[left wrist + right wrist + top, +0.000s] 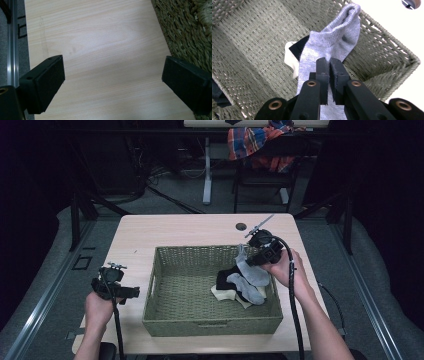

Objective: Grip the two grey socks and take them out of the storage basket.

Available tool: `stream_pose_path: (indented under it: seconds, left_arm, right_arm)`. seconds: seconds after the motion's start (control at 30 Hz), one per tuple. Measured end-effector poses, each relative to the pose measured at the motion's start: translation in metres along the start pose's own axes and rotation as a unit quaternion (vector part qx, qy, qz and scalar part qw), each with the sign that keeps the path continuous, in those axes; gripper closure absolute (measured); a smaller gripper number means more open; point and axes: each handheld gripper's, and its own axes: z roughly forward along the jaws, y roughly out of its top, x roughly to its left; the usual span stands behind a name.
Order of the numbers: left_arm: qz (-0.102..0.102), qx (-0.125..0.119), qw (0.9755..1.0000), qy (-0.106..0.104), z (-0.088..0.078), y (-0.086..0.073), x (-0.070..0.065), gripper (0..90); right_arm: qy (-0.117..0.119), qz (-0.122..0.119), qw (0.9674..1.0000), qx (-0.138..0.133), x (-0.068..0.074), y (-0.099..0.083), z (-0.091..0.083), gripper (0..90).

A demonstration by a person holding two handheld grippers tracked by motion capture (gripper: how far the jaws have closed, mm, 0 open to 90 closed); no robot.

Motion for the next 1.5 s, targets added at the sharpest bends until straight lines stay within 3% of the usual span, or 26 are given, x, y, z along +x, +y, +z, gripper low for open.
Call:
stream_pose_path:
  seconds: [0.4, 0.97, 1.5]
  left_arm:
    - [0.005, 0.003, 1.0, 0.003, 0.001, 0.0, -0.002, 4.8]
    - [0.008, 0.005, 1.0, 0.003, 0.001, 0.0, -0.003, 4.8]
    - [0.008, 0.003, 1.0, 0.004, 0.001, 0.0, -0.003, 4.8]
  right_arm:
    - [0.002, 0.011, 0.9995, -0.031, -0.006, -0.004, -0.023, 85.9]
    - [-0.005, 0.041, 0.9968, -0.069, -0.028, -0.019, -0.056, 85.9]
    - [-0.022, 0.086, 0.9936, -0.07, -0.059, -0.045, -0.072, 85.9]
